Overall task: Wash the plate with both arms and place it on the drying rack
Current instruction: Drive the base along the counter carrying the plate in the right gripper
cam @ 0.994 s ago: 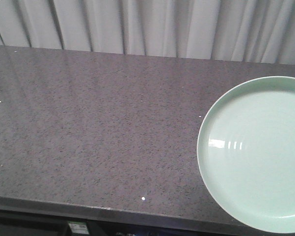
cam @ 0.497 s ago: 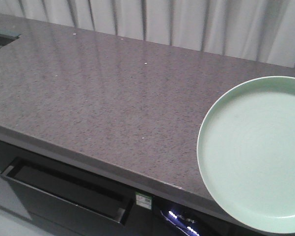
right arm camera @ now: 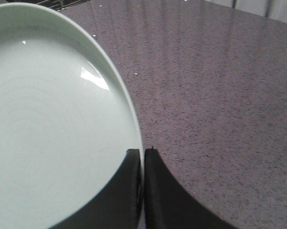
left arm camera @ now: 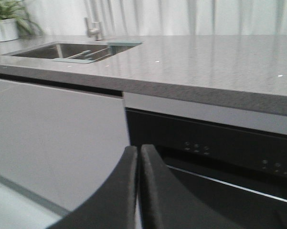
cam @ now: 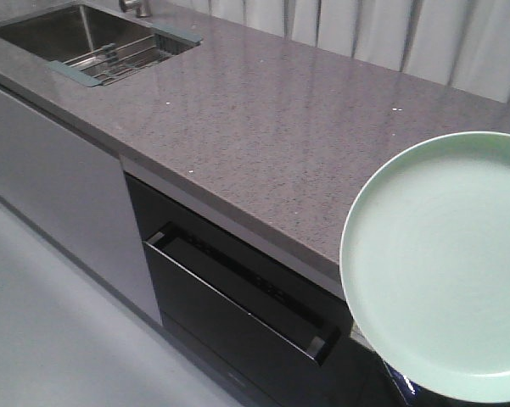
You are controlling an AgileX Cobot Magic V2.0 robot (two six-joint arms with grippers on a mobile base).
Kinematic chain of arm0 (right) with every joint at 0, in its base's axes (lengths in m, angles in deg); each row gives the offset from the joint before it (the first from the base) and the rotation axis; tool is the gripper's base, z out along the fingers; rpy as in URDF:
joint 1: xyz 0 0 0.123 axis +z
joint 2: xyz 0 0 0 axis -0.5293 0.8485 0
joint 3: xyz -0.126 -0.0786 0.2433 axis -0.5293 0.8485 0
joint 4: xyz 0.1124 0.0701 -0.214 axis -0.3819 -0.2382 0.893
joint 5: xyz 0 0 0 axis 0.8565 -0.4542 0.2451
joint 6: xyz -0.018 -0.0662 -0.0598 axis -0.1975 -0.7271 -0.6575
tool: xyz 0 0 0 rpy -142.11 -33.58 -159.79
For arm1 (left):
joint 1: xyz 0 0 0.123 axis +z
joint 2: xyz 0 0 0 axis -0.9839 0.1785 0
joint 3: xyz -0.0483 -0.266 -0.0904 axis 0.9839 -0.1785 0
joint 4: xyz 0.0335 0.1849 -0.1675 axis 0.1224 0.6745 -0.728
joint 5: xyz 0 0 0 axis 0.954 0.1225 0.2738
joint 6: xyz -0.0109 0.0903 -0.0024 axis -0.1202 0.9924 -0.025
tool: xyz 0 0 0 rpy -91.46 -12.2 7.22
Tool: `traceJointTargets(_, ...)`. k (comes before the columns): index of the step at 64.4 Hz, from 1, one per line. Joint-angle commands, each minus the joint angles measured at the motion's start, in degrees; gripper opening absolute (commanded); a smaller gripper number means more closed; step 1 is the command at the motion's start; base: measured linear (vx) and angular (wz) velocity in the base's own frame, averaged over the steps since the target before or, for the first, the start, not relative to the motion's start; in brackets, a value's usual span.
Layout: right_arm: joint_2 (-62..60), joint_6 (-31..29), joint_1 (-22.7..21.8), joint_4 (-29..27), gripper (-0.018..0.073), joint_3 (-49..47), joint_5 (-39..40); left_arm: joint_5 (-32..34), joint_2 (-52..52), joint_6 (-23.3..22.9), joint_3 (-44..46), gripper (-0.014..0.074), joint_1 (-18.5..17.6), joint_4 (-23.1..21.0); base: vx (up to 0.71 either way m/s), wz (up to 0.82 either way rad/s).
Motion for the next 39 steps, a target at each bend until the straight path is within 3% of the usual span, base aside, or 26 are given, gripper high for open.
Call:
traceJointTargets(1,0.4,-0.44,-0.24,-0.1,-0.0003,-1.44,4.35,4.3,-0.85,-0.57,-1.62,0.0004,0.05,-0.23,-0.08,0.48)
traceJointTargets(39,0.4,-0.44,-0.24,-0.1,-0.0003,-1.44,4.35,4.3,-0.85,-0.57,-1.62,0.0004,0.05,-0.23,-0.06,0.4)
